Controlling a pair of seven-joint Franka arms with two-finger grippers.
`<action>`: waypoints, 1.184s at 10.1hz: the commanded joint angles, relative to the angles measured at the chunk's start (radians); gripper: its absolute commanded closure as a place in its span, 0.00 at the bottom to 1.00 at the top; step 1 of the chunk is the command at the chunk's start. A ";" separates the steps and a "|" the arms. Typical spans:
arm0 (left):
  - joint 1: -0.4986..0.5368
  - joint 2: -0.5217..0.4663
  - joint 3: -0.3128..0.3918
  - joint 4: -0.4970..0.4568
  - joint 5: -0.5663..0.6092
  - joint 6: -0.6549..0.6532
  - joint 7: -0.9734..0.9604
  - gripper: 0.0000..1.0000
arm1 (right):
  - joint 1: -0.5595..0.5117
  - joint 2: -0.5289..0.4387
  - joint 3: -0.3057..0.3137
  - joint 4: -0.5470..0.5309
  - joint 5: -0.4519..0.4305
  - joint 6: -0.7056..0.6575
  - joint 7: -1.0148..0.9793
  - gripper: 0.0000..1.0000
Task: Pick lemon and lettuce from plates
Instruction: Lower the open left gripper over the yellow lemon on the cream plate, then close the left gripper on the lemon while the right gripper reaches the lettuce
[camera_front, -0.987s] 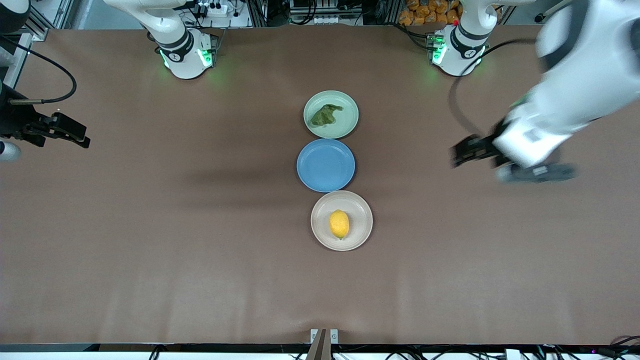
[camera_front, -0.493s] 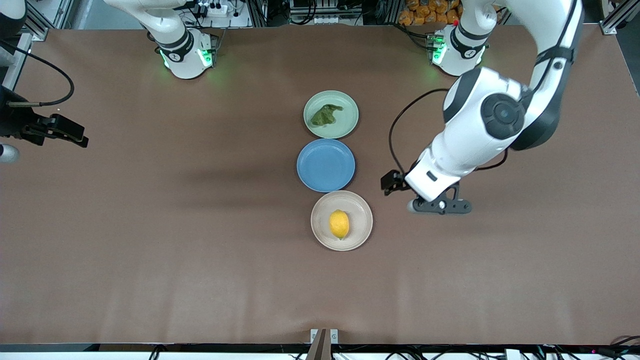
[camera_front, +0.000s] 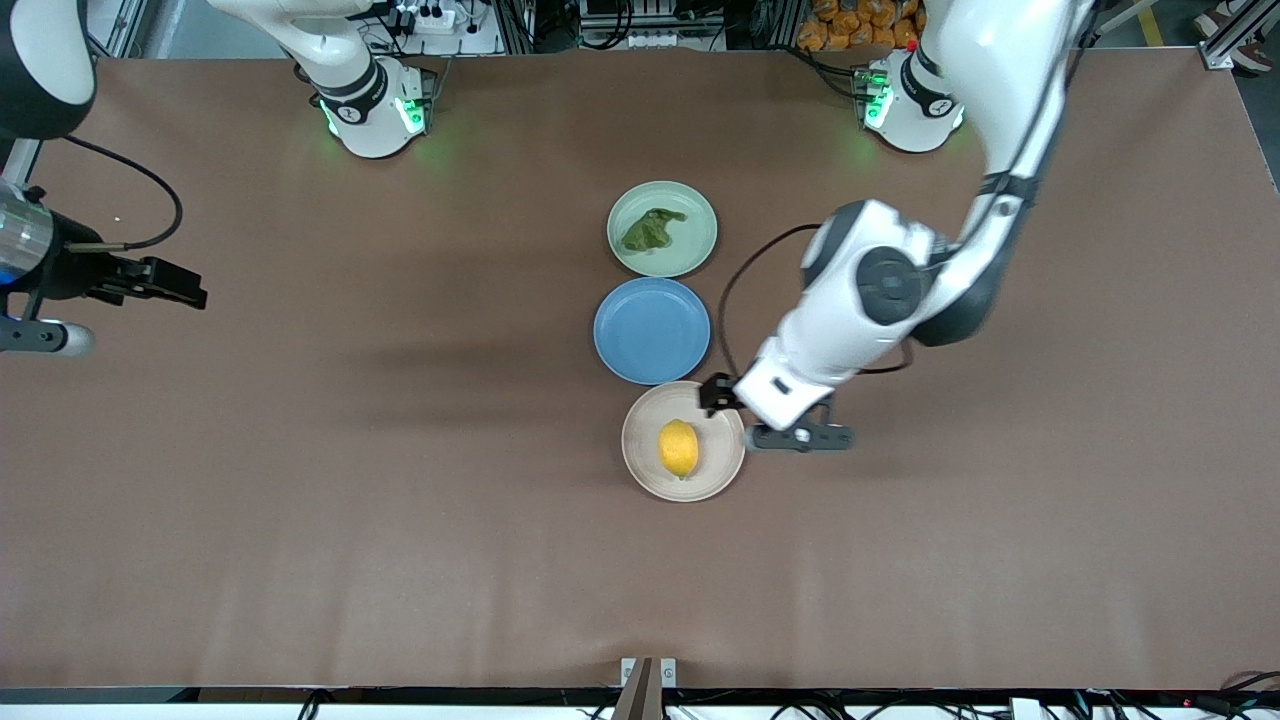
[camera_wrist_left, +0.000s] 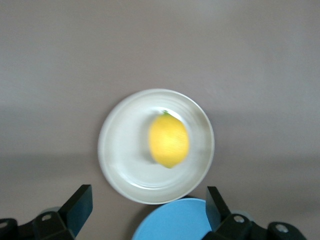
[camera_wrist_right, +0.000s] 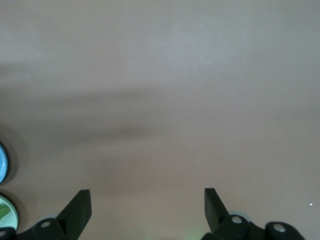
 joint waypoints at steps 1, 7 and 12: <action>-0.055 0.093 0.019 0.027 -0.016 0.094 -0.035 0.00 | -0.004 -0.028 0.010 -0.052 0.019 0.042 0.000 0.00; -0.125 0.178 0.069 0.027 -0.011 0.182 -0.039 0.00 | -0.005 -0.026 0.244 -0.171 0.020 0.174 0.505 0.00; -0.129 0.276 0.083 0.090 -0.011 0.265 -0.032 0.00 | -0.002 -0.020 0.545 -0.294 0.020 0.302 0.956 0.00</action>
